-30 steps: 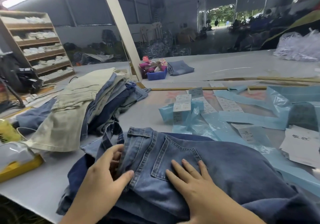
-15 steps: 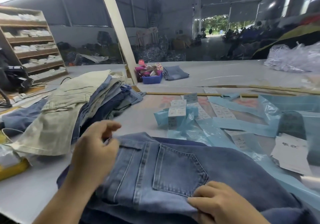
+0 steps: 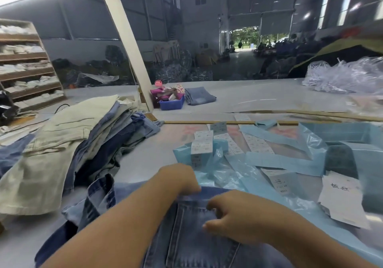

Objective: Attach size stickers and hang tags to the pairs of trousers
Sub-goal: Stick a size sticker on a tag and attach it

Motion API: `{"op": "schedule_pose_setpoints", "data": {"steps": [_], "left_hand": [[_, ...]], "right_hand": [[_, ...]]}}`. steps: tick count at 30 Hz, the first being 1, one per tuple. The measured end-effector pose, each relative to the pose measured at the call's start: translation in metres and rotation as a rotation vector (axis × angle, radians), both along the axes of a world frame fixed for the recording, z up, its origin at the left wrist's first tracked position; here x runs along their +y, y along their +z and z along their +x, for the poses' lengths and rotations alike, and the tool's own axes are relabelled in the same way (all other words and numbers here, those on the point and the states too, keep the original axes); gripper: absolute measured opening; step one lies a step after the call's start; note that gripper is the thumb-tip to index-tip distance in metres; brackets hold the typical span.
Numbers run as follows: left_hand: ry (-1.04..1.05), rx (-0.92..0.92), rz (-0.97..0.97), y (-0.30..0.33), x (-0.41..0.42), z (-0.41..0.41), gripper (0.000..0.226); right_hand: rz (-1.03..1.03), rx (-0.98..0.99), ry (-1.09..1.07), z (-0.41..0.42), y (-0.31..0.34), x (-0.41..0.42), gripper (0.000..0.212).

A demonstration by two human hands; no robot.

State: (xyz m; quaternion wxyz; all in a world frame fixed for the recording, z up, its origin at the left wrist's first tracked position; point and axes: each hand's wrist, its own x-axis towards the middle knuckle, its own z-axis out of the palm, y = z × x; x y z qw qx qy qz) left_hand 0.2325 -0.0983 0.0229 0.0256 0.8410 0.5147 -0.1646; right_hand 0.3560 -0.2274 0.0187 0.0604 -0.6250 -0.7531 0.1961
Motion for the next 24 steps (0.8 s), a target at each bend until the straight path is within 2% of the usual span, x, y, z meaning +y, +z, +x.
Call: {"op": "schedule_pose_setpoints", "data": {"steps": [3,7,9,11,13,14,17,22,24], "left_hand": [[0.134,-0.058,0.038,-0.012,0.047,0.023,0.035],[0.301,-0.323,0.086,-0.049,0.091,0.051,0.032],[0.363,-0.49,0.143,-0.074,0.103,0.06,0.033],[0.4,-0.631,0.162,-0.097,0.11,0.068,0.048],[0.373,-0.635,0.139,-0.112,0.118,0.074,0.068],[0.354,-0.601,0.131,-0.117,0.121,0.075,0.072],[0.347,-0.559,0.07,-0.126,0.126,0.074,0.058],[0.369,-0.75,-0.067,-0.134,0.135,0.072,0.016],[0.366,-0.733,-0.021,-0.137,0.139,0.068,0.017]], "right_hand": [[0.046,0.153,-0.146,-0.001,-0.002,0.044,0.043],[0.034,0.396,-0.439,0.019,-0.031,0.107,0.017],[0.066,0.52,-0.594,0.035,-0.056,0.125,0.012],[0.117,0.594,-0.721,0.048,-0.084,0.134,0.01],[0.125,0.619,-0.766,0.055,-0.104,0.138,0.003],[0.135,0.64,-0.763,0.057,-0.112,0.142,0.005],[0.128,0.681,-0.725,0.059,-0.122,0.149,0.014],[0.06,0.696,-0.684,0.057,-0.126,0.147,0.02],[0.041,0.683,-0.662,0.058,-0.125,0.146,0.022]]}}
